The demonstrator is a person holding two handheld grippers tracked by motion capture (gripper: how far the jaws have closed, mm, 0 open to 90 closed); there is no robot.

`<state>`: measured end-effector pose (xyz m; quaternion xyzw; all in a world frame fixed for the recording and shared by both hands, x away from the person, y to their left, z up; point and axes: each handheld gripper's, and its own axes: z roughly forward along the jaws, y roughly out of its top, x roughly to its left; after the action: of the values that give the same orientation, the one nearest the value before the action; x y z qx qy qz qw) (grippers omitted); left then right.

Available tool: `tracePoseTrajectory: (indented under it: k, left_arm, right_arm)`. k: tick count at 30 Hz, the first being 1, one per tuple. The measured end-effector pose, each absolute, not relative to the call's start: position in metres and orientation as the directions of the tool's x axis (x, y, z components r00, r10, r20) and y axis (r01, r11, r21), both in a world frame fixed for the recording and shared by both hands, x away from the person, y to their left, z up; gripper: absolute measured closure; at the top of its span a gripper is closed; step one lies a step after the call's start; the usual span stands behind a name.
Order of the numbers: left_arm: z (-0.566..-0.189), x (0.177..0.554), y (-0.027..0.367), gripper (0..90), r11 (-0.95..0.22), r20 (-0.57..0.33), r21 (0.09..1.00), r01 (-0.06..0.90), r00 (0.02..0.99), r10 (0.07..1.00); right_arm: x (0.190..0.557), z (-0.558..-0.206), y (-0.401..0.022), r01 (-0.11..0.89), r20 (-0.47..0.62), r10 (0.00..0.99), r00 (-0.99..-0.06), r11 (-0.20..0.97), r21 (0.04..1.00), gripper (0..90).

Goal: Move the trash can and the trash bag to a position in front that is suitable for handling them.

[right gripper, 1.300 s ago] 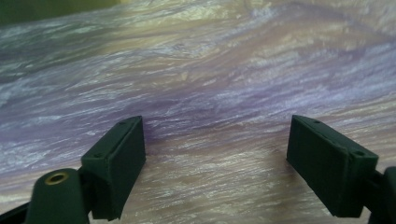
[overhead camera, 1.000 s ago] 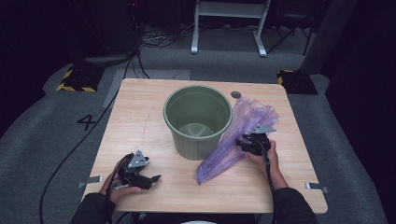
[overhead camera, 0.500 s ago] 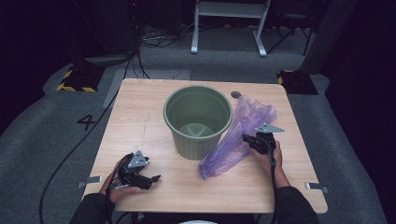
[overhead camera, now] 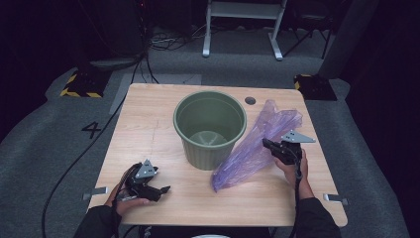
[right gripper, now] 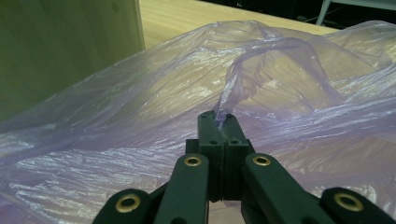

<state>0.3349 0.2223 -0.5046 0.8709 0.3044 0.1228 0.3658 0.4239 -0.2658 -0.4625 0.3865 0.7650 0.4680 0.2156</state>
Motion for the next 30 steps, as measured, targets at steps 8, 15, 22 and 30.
tracePoseTrajectory:
  k: [8,15,22,30]
  left_arm:
    - [-0.505,0.335,0.222,14.4,-0.548,-0.008,0.712,0.44,0.785,0.62]
    - [-0.505,0.335,0.222,14.4,-0.548,-0.008,0.712,0.44,0.785,0.62]
    - [-0.505,0.335,0.222,14.4,-0.548,-0.008,0.712,0.44,0.785,0.62]
    - [-0.505,0.335,0.223,14.4,-0.548,-0.008,0.711,0.44,0.785,0.619]
  right_arm:
    - [0.421,-0.454,-0.274,0.36,0.044,0.788,-0.614,0.23,0.904,90.0]
    - [0.419,-0.448,-0.282,0.34,0.05,0.79,-0.61,0.204,0.918,90.0]
    - [0.417,-0.443,-0.288,0.321,0.051,0.791,-0.609,0.187,0.928,90.0]
    - [0.414,-0.438,-0.294,0.308,0.058,0.794,-0.605,0.167,0.937,90.0]
